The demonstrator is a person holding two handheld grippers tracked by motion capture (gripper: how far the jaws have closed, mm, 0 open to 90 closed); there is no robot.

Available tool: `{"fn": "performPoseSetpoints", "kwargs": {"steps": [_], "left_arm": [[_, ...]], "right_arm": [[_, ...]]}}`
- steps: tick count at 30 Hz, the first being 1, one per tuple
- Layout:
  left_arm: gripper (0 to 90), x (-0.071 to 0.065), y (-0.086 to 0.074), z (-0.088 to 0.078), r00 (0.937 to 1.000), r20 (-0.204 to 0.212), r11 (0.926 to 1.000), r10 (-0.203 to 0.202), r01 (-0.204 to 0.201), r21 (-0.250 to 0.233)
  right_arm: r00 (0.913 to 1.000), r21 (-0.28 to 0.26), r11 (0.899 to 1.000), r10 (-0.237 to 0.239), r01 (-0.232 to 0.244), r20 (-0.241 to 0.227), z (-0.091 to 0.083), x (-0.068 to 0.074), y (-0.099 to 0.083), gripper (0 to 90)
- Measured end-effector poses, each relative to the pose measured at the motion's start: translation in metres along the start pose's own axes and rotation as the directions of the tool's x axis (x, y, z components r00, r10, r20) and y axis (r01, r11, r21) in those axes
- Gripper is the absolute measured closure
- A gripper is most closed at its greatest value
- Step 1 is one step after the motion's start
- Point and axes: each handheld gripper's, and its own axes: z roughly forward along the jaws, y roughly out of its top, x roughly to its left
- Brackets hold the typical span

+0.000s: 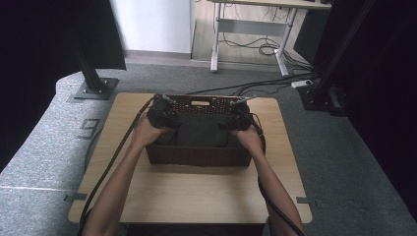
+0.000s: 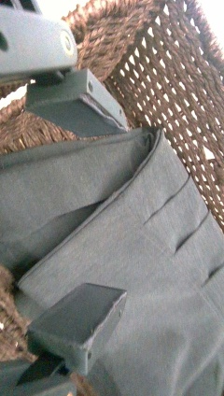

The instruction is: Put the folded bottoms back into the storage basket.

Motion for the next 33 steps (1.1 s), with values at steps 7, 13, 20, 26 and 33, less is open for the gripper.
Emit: {"fn": "performPoseSetpoints", "kwargs": {"steps": [7, 13, 20, 26, 33], "left_arm": [[11.2, 0.003, -0.012, -0.014, 0.9998, 0.007, 0.9991, 0.018, -0.017, -0.038], [4.9, 0.002, -0.021, -0.028, 0.9996, 0.021, 0.9974, 0.02, -0.018, -0.07], [0.9, -0.001, -0.03, -0.043, 0.9983, 0.051, 0.992, 0.028, -0.022, -0.125], [0.0, -0.005, -0.036, -0.053, 0.9972, 0.061, 0.9874, 0.044, -0.034, -0.155], [0.0, -0.01, -0.047, -0.062, 0.9969, 0.039, 0.9826, 0.069, -0.061, -0.175]], "right_arm": [[0.9988, -0.022, 0.999, -0.048, 0.048, 0.009, -0.011, 0.005, -0.004, 13.3], [0.9952, -0.03, 0.995, -0.098, 0.098, 0.007, -0.021, 0.009, -0.011, 3.5], [0.9934, -0.064, 0.991, -0.114, 0.114, -0.005, -0.034, 0.012, -0.017, 0.0], [0.9914, -0.066, 0.99, -0.128, 0.126, -0.03, -0.044, 0.015, -0.022, 0.0], [0.9881, -0.082, 0.986, -0.15, 0.147, -0.034, -0.055, 0.017, -0.029, 0.0]]}}
